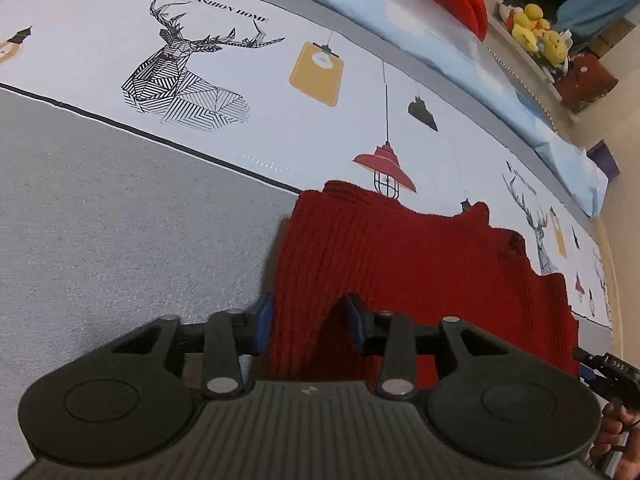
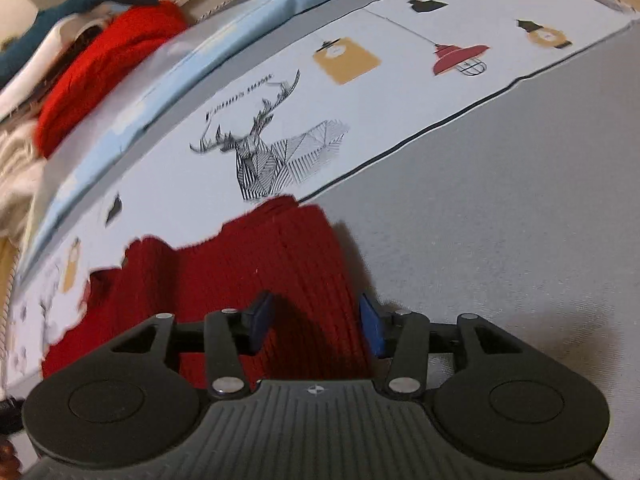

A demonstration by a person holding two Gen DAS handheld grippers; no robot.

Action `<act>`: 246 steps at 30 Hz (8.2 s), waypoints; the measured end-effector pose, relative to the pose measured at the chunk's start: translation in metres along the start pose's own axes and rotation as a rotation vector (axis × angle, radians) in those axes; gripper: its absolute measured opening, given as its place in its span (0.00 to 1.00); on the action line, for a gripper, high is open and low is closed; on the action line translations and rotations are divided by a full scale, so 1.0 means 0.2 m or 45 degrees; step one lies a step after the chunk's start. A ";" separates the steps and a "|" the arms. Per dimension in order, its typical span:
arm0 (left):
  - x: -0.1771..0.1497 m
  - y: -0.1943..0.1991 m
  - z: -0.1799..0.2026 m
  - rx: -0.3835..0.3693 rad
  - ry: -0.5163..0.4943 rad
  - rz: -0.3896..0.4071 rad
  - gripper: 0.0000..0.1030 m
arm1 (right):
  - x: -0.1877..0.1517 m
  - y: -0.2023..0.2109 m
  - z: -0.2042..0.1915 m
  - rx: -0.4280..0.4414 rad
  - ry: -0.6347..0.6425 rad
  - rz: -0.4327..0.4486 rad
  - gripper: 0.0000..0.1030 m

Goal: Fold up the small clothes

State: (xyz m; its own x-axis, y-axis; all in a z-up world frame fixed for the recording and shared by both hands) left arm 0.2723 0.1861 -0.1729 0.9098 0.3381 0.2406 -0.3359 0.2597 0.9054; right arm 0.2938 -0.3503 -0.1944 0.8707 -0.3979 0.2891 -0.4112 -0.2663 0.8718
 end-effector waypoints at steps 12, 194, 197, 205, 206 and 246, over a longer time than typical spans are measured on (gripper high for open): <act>0.16 0.40 0.20 0.080 -0.226 0.533 0.09 | 0.20 0.48 -0.22 0.102 0.021 0.558 0.09; -0.88 -0.22 1.35 0.025 -0.792 -0.149 0.63 | -0.33 0.25 -0.01 -0.081 0.224 -0.006 0.31; -0.81 -0.18 1.36 -0.027 -0.766 -0.142 0.63 | -0.29 0.29 -0.02 -0.058 0.218 0.010 0.40; -0.50 -0.20 1.32 -0.183 -0.425 -0.081 0.75 | -0.17 0.28 0.11 -0.045 0.096 0.044 0.88; -0.48 -0.24 1.32 -0.206 -0.364 -0.108 0.75 | -0.16 0.26 0.12 -0.021 0.065 0.025 0.89; -0.06 0.19 0.38 0.191 -0.323 0.044 0.71 | -0.58 -0.01 -1.00 0.331 0.284 -0.121 0.35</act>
State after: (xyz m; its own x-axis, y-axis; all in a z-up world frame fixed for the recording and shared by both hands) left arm 0.2672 0.1239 -0.1143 0.9366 0.1027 0.3349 -0.3452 0.1090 0.9322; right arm 0.2477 -0.1281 -0.1513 0.9342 -0.1668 0.3155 -0.3552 -0.5189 0.7775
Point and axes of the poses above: each gripper's, at about its wrist camera, not at the fingertips, and y roughly against the way its jaws point, z to its right, x to its top, the point moved 9 cm from there along -y, roughly the way its jaws point, and after that the axes turned 8 degrees about -z, right-handed, at the moved point
